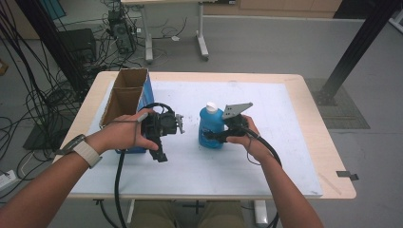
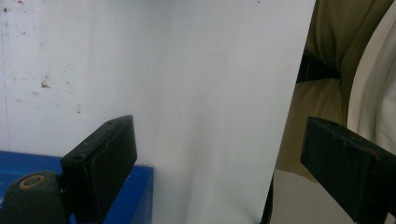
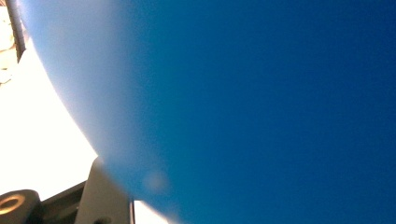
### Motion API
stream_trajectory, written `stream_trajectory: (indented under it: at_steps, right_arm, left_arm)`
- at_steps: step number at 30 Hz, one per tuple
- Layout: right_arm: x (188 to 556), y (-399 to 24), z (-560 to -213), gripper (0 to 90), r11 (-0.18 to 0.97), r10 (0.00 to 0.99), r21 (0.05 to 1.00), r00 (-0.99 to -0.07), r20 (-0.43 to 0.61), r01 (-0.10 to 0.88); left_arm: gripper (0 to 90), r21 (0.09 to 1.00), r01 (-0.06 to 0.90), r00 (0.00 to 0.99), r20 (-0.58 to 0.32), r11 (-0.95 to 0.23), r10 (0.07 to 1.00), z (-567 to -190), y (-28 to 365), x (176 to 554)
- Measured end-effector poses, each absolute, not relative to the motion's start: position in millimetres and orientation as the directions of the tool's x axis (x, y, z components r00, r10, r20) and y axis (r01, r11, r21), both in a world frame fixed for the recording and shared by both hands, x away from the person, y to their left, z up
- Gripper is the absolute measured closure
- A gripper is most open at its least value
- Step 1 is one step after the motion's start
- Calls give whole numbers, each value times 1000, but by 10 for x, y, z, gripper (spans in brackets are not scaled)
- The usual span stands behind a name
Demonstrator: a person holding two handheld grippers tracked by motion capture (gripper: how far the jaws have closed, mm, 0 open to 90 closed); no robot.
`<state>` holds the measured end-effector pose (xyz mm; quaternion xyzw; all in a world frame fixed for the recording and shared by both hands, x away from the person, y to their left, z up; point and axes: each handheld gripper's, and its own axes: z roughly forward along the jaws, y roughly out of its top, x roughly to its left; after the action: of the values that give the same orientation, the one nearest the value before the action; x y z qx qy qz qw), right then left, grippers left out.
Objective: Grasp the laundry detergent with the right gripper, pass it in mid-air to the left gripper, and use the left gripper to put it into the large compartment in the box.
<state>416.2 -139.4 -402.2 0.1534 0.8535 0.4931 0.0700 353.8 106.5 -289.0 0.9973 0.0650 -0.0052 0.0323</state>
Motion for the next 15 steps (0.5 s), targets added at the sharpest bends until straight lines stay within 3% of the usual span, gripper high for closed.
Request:
stream_trajectory:
  at_steps: [15]
  right_arm:
    - [4161,-1389,-4012,430,472,330,861,-944,27,190]
  left_arm:
    - [113,67,133,991,-14,-989,133,-2884,1068,3534]
